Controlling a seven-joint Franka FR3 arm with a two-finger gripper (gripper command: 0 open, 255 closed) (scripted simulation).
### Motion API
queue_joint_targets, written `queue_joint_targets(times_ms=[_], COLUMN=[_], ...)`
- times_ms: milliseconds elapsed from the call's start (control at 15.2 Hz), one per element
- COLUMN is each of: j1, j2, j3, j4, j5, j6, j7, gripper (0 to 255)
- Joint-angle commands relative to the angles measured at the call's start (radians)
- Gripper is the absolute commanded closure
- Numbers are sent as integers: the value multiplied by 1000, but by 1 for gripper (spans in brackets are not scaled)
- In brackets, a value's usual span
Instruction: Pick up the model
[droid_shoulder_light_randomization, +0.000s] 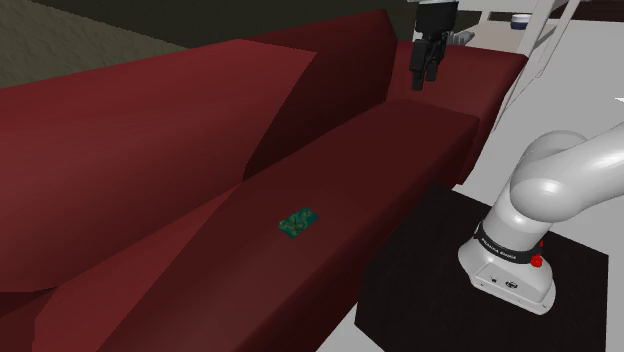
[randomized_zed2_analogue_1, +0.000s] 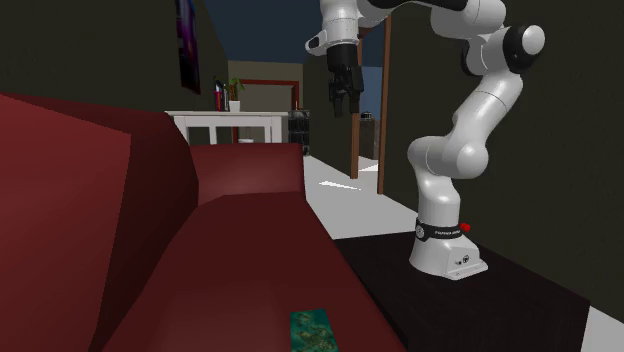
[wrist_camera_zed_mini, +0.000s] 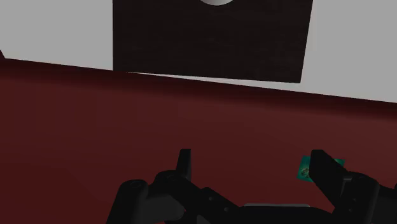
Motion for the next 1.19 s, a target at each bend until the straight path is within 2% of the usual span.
queue_joint_targets(times_ms=[0,528,1122], j1=[0,19,36], j2=[0,64,269], j3=[0,172,360], j4=[0,-112,-127], j5=[0,113,203], j6=[0,157,363], j7=[0,257,538], gripper=[0,0,0])
